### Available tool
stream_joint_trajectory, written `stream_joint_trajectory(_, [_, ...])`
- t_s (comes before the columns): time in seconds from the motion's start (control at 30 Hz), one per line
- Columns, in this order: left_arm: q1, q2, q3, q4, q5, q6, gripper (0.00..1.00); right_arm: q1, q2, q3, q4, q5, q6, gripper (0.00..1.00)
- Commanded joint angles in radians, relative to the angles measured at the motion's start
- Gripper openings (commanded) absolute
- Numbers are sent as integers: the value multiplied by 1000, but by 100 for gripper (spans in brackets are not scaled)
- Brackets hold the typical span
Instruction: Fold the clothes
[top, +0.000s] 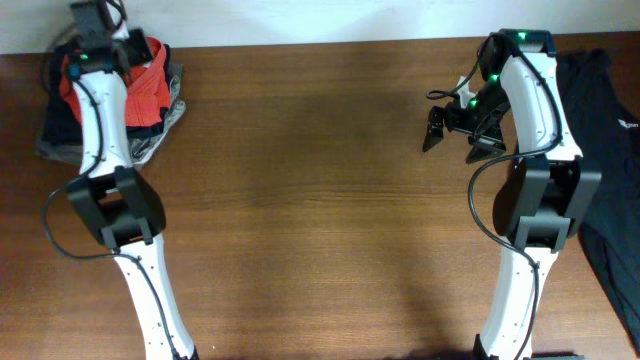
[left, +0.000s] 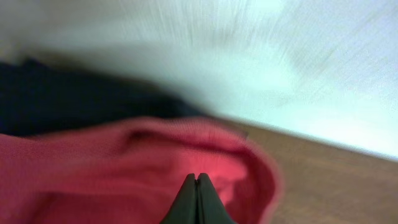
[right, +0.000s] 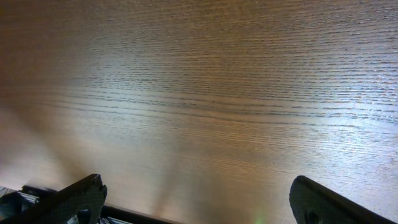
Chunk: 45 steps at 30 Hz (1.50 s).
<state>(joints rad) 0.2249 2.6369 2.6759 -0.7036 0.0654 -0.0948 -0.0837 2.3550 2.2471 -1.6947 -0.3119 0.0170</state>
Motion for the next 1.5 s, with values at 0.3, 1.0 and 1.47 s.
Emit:
stream_joint_trajectory(0.3, [68, -103, -24, -14, -89, -2, 2, 6, -43, -5, -5, 9, -14, 99])
stream_joint_trajectory(1.0, [91, 77, 9, -35, -80, -58, 17, 6, -43, -5, -5, 8, 4, 99])
stream_joint_trajectory(1.47, [86, -501, 26, -438, 294, -56, 99, 6, -292, -3, -5, -54, 25, 99])
